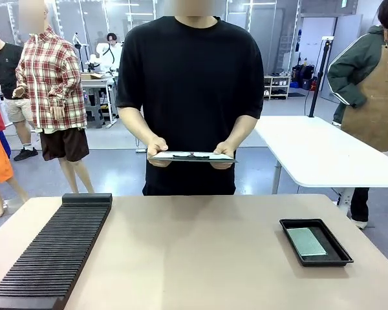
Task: Inspect the PCB.
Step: Place the Blank PCB in the ESD tray.
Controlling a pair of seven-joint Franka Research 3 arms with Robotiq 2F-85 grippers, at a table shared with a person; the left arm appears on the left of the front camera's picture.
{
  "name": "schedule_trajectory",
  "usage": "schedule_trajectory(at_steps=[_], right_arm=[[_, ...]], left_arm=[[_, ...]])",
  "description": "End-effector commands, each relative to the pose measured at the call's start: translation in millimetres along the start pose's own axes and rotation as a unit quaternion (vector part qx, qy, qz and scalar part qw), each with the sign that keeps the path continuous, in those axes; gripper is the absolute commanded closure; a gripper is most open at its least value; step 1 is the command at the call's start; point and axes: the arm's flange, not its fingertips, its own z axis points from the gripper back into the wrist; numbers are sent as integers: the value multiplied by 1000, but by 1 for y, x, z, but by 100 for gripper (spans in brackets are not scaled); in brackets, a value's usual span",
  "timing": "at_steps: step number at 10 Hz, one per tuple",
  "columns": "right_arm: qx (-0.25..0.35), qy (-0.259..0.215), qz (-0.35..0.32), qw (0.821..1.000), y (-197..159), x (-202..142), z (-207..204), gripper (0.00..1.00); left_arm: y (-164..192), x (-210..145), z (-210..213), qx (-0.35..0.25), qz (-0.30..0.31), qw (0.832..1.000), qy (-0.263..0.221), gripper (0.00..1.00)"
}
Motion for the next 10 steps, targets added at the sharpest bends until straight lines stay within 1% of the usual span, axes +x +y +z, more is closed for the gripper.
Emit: schedule_trajectory(at_steps=[1,2,3,4,10], right_arm=[[29,-6,11,999,-10,7,0,0],[40,-10,14,999,-13,8,-2,0],[64,0,14,998,-14,8,-3,0],[24,-10,1,1000,-13,2,2,0],[24,-10,1,1000,-13,2,2,0]], left_arm=[[-2,0,0,7,-3,1000,3,0],[-2,0,0,7,-3,1000,3,0],[-2,0,0,7,-3,1000,3,0],[-2,0,0,7,-3,1000,3,0],[-2,0,0,7,-3,1000,3,0]])
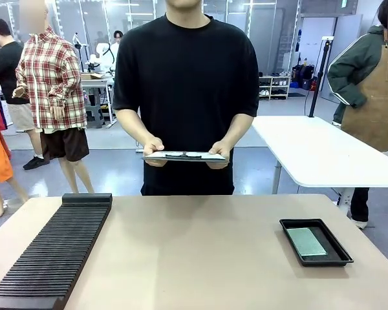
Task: Inspect the PCB.
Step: Place the Blank PCB in the ESD tray.
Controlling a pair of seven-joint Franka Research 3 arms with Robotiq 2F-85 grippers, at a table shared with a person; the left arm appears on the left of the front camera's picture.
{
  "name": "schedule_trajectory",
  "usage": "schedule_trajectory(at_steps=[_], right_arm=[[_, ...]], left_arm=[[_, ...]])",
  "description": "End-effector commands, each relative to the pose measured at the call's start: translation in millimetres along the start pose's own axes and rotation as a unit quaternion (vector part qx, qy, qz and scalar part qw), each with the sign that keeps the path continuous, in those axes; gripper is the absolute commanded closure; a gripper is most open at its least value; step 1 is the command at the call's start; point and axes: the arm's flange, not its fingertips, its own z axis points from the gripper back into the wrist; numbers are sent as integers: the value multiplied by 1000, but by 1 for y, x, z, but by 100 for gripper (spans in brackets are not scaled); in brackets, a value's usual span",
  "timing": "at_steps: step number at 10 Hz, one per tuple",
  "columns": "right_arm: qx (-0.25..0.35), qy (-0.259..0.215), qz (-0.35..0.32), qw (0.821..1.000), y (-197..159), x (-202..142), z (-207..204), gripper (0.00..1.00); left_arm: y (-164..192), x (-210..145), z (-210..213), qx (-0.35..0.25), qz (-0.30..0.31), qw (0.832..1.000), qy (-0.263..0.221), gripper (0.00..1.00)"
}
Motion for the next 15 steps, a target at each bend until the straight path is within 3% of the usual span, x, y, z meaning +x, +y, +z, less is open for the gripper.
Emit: schedule_trajectory(at_steps=[1,15], right_arm=[[-8,2,3,1000,2,-2,0,0],[-8,2,3,1000,2,-2,0,0]], left_arm=[[-2,0,0,7,-3,1000,3,0],[-2,0,0,7,-3,1000,3,0]])
